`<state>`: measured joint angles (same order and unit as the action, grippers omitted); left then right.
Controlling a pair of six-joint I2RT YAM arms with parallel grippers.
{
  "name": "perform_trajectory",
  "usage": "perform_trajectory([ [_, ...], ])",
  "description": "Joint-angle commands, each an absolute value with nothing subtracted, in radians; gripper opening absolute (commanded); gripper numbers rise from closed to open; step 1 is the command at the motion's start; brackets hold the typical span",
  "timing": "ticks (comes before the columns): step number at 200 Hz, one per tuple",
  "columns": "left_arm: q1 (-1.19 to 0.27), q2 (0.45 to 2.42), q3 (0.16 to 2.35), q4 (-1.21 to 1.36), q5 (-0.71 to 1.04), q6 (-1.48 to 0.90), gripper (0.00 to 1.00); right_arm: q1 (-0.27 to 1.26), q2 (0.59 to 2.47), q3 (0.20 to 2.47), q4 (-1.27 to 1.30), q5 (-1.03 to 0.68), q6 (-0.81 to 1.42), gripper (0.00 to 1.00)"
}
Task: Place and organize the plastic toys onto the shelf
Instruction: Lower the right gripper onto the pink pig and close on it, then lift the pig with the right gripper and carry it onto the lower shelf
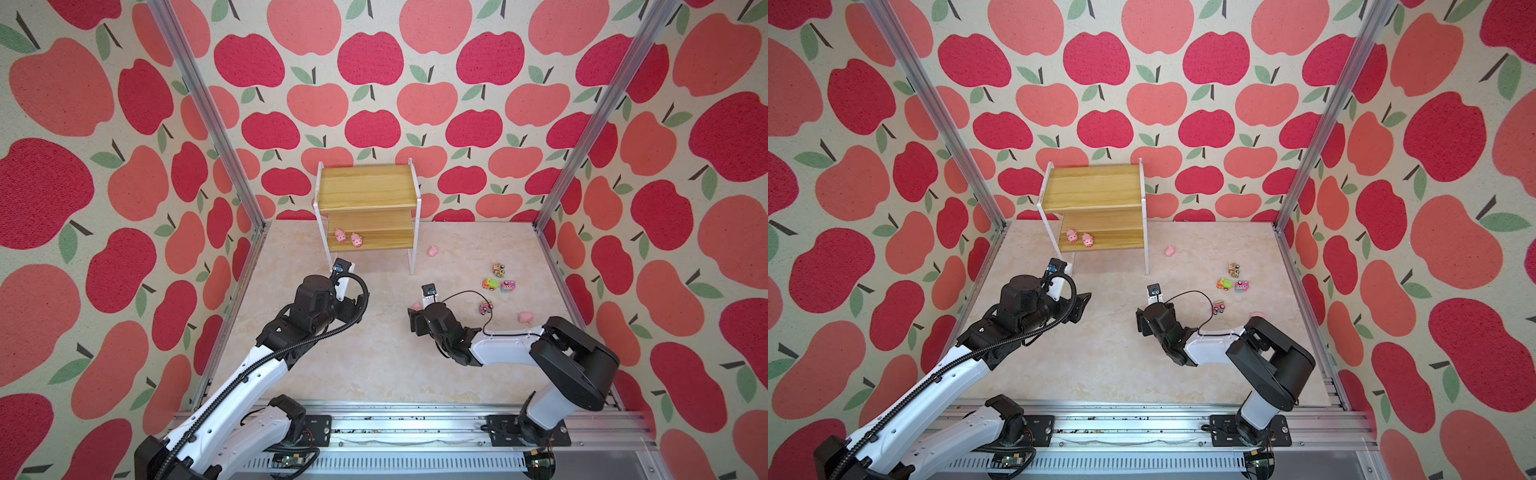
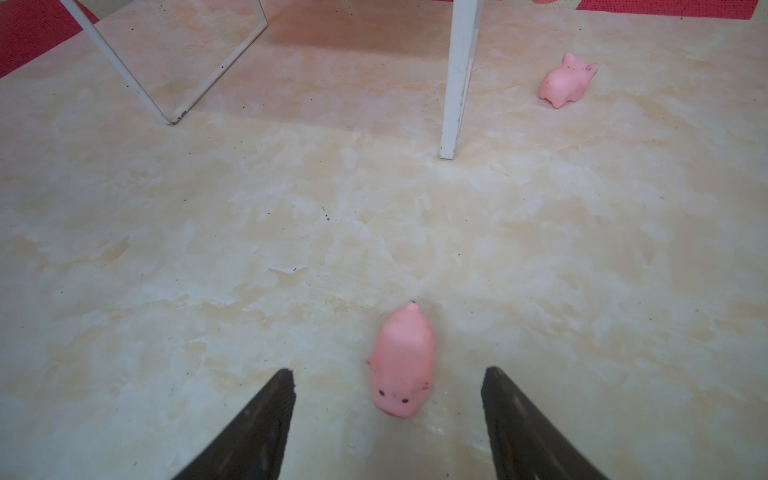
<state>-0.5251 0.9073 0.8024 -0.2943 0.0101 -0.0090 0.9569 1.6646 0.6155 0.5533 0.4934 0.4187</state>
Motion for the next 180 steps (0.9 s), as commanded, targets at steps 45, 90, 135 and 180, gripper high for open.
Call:
perform_trajectory([
  [45,-0.529,0.868,0.782,-0.271,-0.04,0.0,0.94,0.98,1.883,0.567,0.907,0.627,0.465,0.68],
  [90,-0.528,0.868,0.784,-0.271,-0.037,0.002,0.94,0.983,1.913,0.546,1.014,0.63,0.363,0.42],
  [135,-0.463,0.846,0.795,-0.28,-0.044,-0.01,0.94,0.982,1.756,0.523,0.964,0.48,0.228,0.28],
  [180,-0.328,0.827,0.813,-0.291,-0.05,-0.036,0.93,0.983,1.589,0.572,0.786,0.23,0.19,0.27],
])
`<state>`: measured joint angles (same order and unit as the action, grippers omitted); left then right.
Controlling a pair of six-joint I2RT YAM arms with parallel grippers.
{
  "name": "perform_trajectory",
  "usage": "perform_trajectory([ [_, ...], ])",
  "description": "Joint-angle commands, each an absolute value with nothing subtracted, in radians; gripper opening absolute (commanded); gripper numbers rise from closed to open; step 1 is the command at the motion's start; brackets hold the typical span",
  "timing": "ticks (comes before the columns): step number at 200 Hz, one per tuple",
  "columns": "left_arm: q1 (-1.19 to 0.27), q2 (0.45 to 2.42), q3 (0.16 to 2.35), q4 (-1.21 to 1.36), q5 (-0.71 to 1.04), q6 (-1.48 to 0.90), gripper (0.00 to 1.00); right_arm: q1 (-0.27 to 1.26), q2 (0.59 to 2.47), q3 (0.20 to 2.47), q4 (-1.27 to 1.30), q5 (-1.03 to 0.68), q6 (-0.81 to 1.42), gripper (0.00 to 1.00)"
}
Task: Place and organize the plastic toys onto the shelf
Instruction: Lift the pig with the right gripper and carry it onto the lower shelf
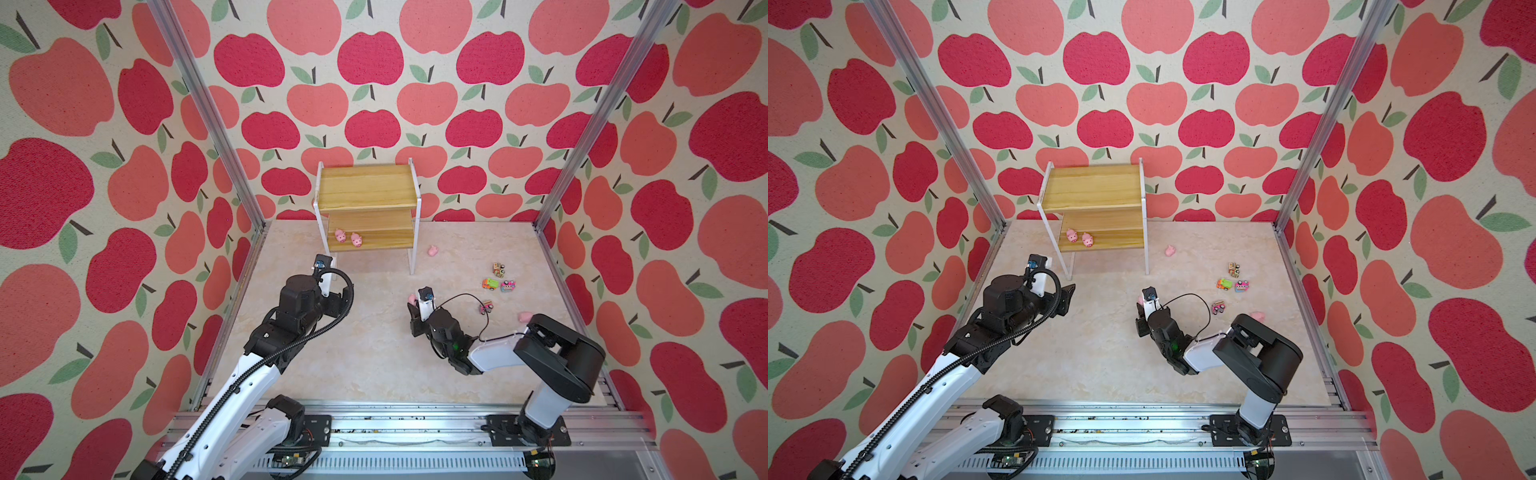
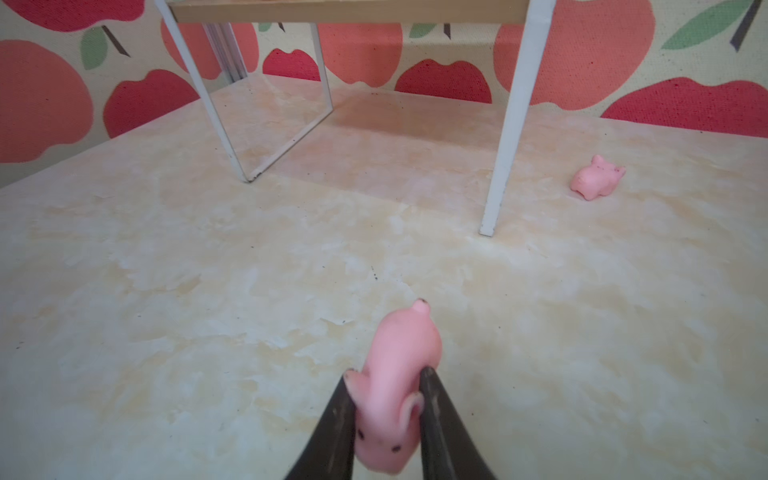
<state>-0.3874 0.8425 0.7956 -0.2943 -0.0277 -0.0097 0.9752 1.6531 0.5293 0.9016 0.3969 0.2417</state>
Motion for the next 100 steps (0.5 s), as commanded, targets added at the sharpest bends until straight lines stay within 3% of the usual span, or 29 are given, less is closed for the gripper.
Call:
perform_trajectory([
  [1,-0.324,0.827,0.813,-0.292,-0.049,-0.036,0.93,0.983,1.587,0.574,0.781,0.228,0.19,0.27],
  [35,-0.215,0.818,0.825,-0.306,-0.076,-0.051,0.92,0.988,1.547,0.687,0.699,0.145,0.173,0.27],
  [100,-0.119,0.807,0.831,-0.316,-0.121,-0.055,0.92,0.985,1.67,1.005,0.548,0.193,0.132,0.27],
])
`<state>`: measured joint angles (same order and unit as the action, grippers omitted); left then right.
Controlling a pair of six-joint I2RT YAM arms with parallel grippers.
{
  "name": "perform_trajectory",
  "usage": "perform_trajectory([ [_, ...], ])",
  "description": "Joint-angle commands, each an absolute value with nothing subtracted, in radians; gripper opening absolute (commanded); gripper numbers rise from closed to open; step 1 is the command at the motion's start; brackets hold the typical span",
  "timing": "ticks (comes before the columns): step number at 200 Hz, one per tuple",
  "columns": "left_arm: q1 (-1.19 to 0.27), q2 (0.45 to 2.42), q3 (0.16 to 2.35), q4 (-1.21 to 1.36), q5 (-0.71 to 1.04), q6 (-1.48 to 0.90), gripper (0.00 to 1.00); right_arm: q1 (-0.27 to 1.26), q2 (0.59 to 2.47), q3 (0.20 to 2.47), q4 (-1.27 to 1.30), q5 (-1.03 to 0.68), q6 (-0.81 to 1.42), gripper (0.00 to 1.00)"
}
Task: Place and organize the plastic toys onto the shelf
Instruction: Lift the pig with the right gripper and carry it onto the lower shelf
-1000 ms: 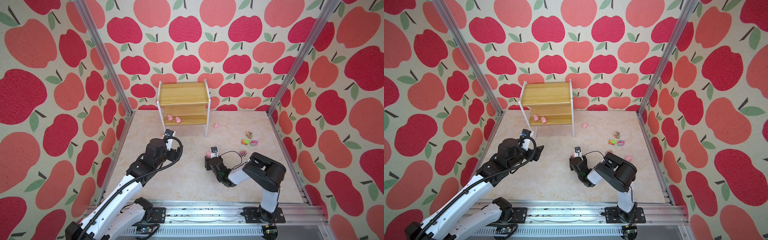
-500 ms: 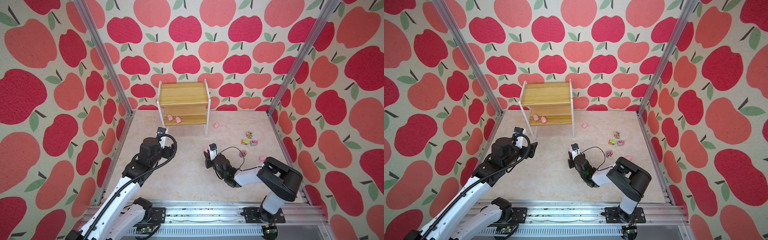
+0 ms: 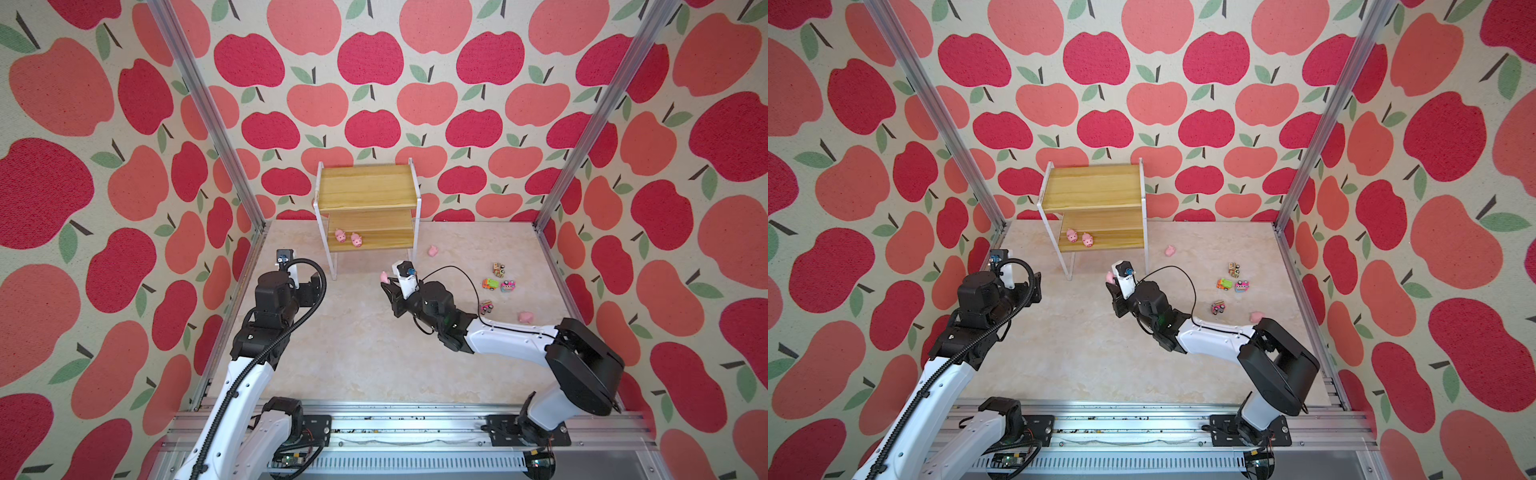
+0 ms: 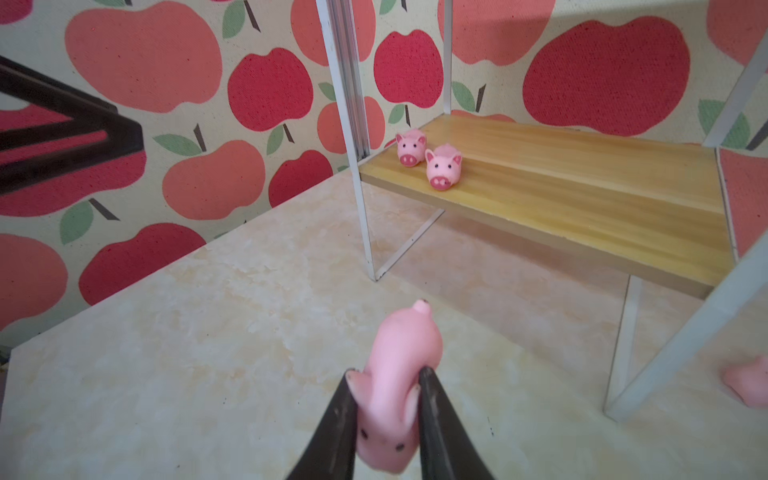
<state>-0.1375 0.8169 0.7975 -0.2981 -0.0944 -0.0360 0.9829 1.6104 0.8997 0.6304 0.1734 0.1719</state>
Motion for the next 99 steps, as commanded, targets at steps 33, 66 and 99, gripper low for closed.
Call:
perform_trajectory([
  [33,-0.119,0.81,0.832,-0.319,-0.121,-0.051,0.92,0.961,1.809,1.234,0.42,0.248,0.149,0.27],
  [66,-0.119,0.81,0.833,-0.319,-0.111,-0.055,0.92,0.938,1.942,1.429,0.322,0.308,0.155,0.27],
  [99,-0.12,0.815,0.834,-0.321,-0.097,-0.061,0.92,0.918,2.048,1.576,0.261,0.347,0.127,0.27],
])
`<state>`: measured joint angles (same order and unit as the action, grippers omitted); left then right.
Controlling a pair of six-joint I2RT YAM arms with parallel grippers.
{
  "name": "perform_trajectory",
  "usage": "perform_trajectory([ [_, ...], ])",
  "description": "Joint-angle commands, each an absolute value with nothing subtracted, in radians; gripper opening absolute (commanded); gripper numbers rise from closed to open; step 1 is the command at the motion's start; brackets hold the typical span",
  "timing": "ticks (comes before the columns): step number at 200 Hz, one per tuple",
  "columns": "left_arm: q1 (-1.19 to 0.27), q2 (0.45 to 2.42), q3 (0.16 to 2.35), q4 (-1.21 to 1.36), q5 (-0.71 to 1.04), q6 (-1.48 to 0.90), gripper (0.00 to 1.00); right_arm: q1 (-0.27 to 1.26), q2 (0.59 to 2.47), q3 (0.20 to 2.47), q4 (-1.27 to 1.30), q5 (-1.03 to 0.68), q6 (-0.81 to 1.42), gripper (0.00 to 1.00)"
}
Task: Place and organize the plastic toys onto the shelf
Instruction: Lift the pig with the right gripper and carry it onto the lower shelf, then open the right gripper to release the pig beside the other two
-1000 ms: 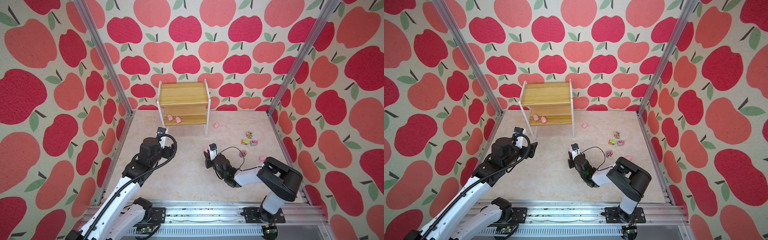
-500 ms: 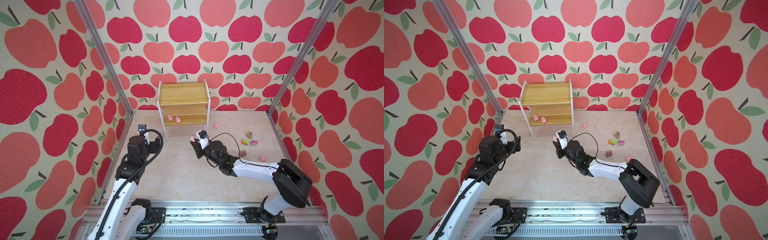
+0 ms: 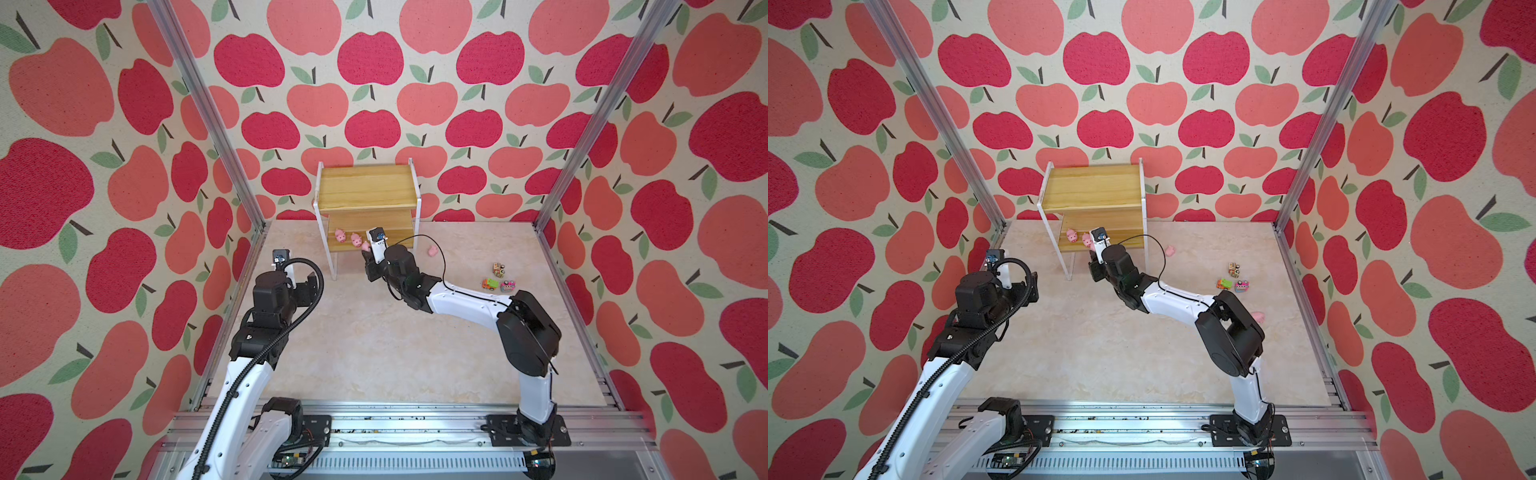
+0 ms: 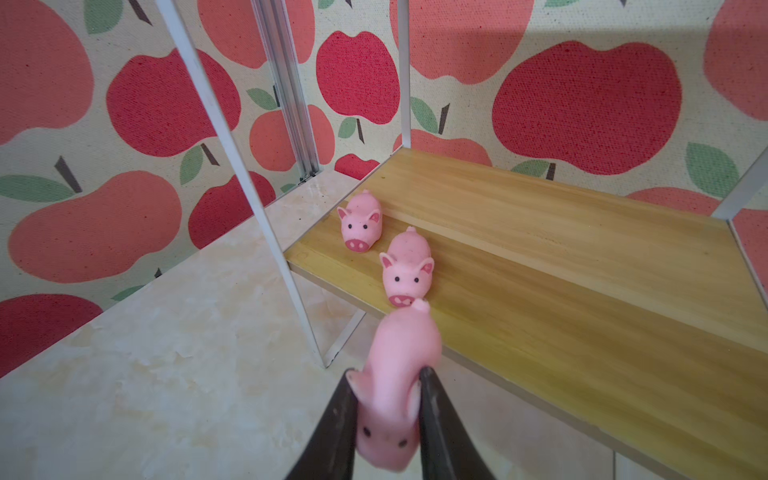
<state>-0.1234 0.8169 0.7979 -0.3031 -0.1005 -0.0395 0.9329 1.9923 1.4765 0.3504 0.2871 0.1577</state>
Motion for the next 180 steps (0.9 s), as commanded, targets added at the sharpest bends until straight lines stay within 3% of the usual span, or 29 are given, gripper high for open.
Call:
perform_trajectory([
  [1,-0.121,0.815,0.834,-0.321,-0.096,-0.061,0.92,0.918,2.051,1.579,0.259,0.348,0.126,0.27],
  [180,-0.123,0.831,0.836,-0.32,-0.067,-0.066,0.92,0.862,2.3,1.895,0.195,0.388,0.15,0.35],
])
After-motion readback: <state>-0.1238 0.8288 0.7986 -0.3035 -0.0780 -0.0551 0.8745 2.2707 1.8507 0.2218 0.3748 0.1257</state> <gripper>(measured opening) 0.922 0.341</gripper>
